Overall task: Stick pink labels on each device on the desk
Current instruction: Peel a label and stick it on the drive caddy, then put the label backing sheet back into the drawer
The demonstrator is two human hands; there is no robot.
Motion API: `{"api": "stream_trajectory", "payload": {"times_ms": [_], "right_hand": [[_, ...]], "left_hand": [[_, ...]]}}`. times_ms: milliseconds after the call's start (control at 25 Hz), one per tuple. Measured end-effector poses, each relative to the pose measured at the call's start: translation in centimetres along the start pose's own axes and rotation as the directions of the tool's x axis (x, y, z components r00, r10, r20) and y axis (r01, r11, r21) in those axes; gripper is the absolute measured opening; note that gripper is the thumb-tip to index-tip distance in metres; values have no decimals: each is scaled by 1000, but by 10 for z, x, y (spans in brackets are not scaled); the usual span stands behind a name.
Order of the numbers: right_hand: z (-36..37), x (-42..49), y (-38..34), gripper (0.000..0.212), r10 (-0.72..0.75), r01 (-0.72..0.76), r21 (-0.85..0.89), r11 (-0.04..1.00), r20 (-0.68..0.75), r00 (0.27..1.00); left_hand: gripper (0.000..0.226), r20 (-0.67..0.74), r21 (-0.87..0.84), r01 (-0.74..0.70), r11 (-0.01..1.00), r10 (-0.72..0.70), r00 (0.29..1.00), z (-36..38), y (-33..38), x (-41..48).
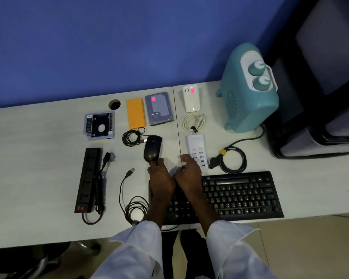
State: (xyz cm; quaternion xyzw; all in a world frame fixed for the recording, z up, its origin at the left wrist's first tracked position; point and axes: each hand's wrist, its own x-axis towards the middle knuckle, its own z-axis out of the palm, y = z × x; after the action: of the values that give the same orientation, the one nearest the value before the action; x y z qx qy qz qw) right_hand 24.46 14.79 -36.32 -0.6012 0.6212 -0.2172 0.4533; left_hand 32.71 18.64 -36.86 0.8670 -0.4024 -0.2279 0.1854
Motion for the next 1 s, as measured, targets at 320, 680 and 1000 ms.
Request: {"api": "stream_trajectory", "payload": {"times_ms": [320,680,1000], "right_hand": [[-1,9,-2,43,41,-41,-22,999,-20,999],[3,8,-3,45,72,-72,5,997,-34,997],[9,23,-5,17,142,-142,15,990,-73,987]], "left_hand": [[57,-29,-57,53,997,-55,998,13,10,4],[46,-51,-251,77,965,-93,994,19,-5,10],[36,-42,-357,12,934,-29,999,6,-4,5]]}}
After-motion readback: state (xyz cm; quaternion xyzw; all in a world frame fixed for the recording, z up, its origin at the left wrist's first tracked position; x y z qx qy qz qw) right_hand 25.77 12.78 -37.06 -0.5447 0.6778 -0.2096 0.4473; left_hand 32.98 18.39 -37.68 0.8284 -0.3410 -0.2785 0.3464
